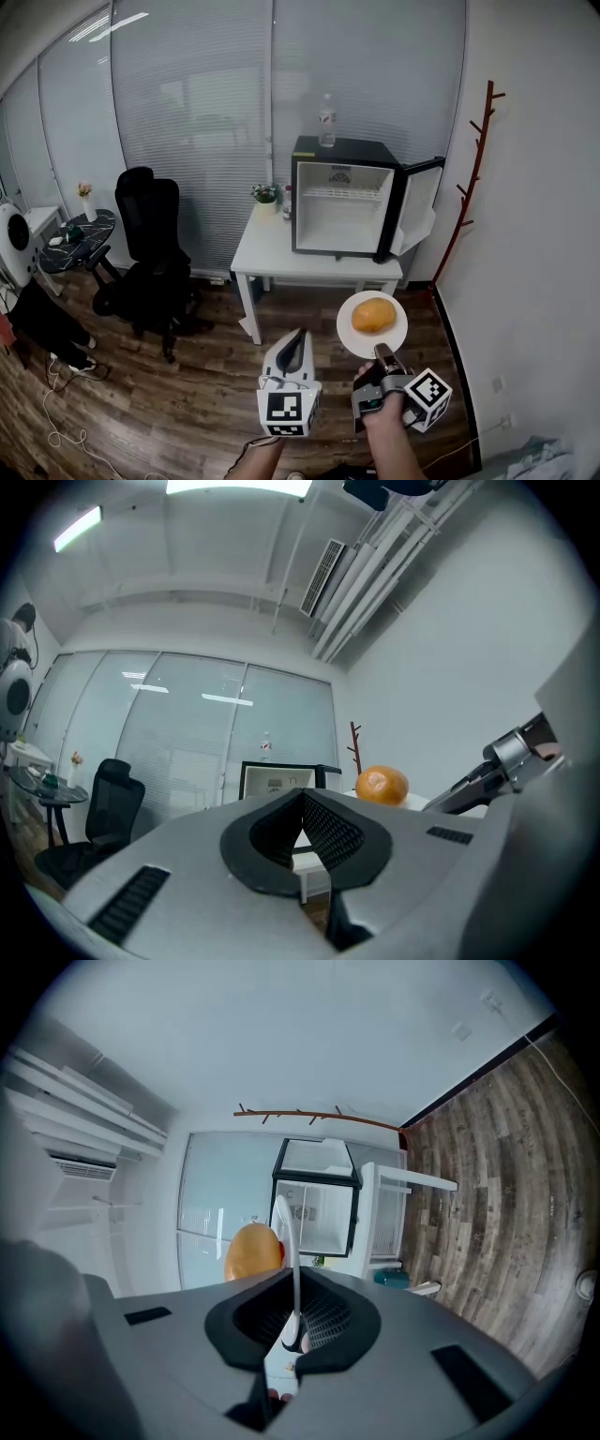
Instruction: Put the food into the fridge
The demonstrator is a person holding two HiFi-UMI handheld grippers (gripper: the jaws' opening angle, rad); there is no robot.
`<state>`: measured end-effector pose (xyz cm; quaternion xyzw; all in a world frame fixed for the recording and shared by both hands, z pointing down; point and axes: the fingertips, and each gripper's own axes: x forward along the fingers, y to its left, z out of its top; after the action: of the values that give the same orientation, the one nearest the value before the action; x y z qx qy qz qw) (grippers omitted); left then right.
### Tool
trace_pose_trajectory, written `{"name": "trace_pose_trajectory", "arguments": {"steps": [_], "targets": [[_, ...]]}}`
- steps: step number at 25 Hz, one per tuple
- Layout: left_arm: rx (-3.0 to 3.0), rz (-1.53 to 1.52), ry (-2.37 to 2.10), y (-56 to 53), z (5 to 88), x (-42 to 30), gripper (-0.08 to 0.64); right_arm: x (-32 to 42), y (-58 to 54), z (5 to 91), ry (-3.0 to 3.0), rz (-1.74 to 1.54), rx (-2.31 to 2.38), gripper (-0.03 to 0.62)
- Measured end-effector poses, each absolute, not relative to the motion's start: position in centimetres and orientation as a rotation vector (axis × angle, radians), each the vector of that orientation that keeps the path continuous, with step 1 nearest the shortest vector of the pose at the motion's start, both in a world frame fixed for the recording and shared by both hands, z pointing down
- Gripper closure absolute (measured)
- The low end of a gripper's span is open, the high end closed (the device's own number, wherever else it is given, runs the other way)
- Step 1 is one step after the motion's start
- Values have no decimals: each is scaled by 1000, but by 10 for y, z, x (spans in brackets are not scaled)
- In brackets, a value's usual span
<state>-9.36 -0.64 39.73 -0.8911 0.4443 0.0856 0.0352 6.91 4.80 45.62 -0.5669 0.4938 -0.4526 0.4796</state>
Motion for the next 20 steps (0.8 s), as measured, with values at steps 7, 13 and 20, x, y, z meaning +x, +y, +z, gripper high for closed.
{"name": "trace_pose_trajectory", "arguments": {"steps": [7, 13, 20], "targets": [[-2731, 227, 1364, -53, 406, -61, 534, 101, -3, 463, 1190, -1120, -1368, 557], [-2752, 214, 1408, -111, 411, -12, 534, 152, -57, 470, 1183, -1148, -1362, 557], [-2715, 202, 1439, -170, 399, 52, 534, 213, -123, 460, 1219, -1161, -1338, 557]]}}
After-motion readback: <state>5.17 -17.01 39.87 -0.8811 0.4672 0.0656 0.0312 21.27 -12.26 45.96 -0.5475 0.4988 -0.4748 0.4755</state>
